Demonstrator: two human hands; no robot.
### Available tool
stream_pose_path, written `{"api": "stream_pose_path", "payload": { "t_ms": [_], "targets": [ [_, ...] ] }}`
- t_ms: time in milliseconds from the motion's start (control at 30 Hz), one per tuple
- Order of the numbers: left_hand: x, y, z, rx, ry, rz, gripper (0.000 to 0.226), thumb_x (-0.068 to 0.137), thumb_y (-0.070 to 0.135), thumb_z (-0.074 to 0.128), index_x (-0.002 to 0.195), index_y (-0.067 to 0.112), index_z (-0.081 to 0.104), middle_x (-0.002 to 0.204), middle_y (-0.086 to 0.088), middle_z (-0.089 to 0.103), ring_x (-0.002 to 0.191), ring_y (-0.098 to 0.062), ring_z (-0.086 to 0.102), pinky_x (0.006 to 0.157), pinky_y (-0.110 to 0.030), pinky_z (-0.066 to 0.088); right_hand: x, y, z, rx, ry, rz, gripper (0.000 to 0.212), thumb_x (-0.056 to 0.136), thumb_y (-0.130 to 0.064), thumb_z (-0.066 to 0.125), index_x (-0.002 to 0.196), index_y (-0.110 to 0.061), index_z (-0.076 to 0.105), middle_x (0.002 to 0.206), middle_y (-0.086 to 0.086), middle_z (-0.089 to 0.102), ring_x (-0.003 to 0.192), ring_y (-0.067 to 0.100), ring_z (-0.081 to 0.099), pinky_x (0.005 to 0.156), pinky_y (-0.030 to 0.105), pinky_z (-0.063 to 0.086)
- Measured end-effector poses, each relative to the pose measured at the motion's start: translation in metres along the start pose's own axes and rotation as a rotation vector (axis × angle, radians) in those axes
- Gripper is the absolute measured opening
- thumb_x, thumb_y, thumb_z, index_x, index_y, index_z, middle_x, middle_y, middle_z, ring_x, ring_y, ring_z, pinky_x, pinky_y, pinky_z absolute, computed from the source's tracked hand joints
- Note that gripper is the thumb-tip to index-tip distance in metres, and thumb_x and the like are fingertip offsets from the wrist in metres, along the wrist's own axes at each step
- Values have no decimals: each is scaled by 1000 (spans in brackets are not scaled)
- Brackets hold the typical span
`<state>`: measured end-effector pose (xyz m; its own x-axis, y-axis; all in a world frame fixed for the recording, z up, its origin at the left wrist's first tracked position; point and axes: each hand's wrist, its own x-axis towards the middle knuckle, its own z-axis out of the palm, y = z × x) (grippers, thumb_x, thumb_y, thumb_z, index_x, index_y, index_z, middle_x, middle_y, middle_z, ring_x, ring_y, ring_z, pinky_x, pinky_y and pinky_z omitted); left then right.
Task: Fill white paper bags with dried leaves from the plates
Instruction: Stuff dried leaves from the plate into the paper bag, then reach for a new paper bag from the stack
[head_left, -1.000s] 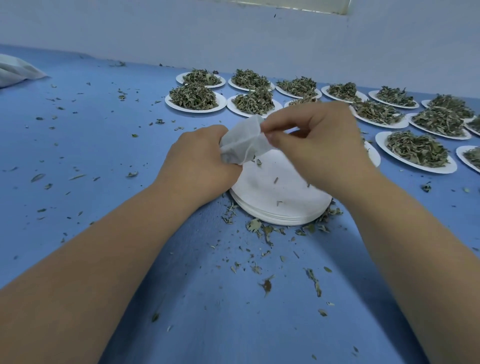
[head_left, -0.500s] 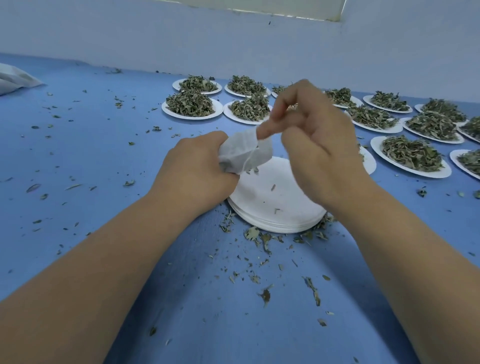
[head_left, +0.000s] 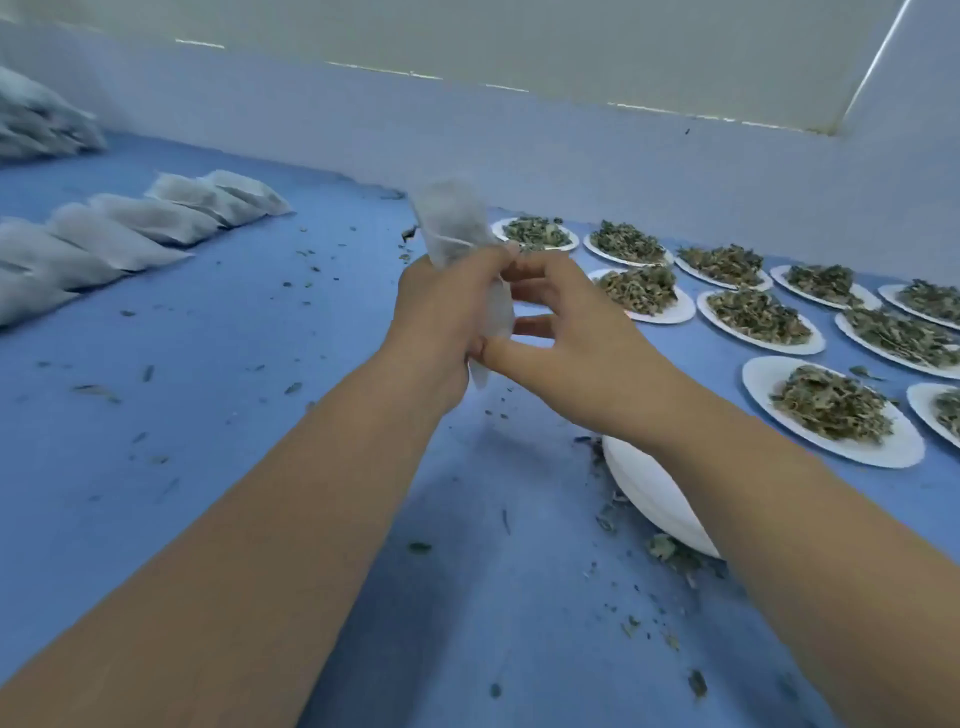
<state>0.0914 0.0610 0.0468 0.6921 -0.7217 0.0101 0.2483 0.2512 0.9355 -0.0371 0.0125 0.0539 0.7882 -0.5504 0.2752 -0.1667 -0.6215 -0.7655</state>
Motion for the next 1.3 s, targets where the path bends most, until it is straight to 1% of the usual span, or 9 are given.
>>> {"api": "stream_pose_path", "payload": {
  "t_ms": [100,233,367,467,567,667,967,1167,1300],
  "targets": [
    [13,25,-49,-107,-43,-37,23,89,27,70,103,10,64,94,-14,67,103,-41,70,80,-54,52,43,-20,53,30,48,-37,41,84,-32,78,114,-33,50,112,-17,67,86,0,70,67,25,58],
    [32,54,-136,-88,-25,42,34,96,34,62,114,6,65,107,-12,73,106,-31,69,90,-44,53,100,-42,119,197,56,-3,33,84,-26,76,109,-29,55,102,-9,74,80,12,73,79,47,61],
    [57,76,-205,-45,164,109,65,97,61,49,147,19,46,153,0,46,141,-16,41,117,-39,34,161,-64,174,286,134,9,36,80,-38,77,105,-29,53,99,-11,73,79,10,70,69,34,58],
    [77,72,-240,-11,480,200,24,103,34,46,108,17,62,117,1,63,111,-18,60,98,-34,48,209,-72,211,278,178,-20,34,79,-39,75,101,-27,51,98,-8,70,73,9,62,57,27,46],
    [90,66,-261,-117,719,231,17,95,17,43,87,11,57,88,-4,61,77,-20,60,72,-33,54,258,-82,249,251,184,-70,34,77,-47,73,96,-30,49,92,-10,66,68,-2,58,55,18,43],
    [95,66,-266,-120,830,205,19,93,18,39,82,11,53,80,-3,57,75,-25,55,78,-43,56,304,-98,288,181,207,-147,35,78,-43,71,102,-25,53,89,-12,64,69,-4,56,60,18,44],
    [93,60,-259,120,761,278,17,92,22,40,80,20,52,76,5,59,77,-21,59,65,-36,43,338,-90,332,-165,-55,-205,52,80,-47,71,122,-21,53,93,-9,59,97,19,60,87,37,49],
    [86,49,-242,395,549,347,15,88,28,43,82,18,53,76,4,58,81,-30,60,80,-53,56,278,-72,235,-185,5,-185,41,86,-42,62,124,-27,54,119,-11,58,101,10,58,61,19,41],
    [80,32,-197,576,357,322,12,90,23,49,85,25,60,78,8,65,78,-17,67,66,-28,57,216,-34,139,-325,40,-155,38,90,-39,62,126,-27,53,130,-9,58,103,10,59,76,24,44]
  ]
}}
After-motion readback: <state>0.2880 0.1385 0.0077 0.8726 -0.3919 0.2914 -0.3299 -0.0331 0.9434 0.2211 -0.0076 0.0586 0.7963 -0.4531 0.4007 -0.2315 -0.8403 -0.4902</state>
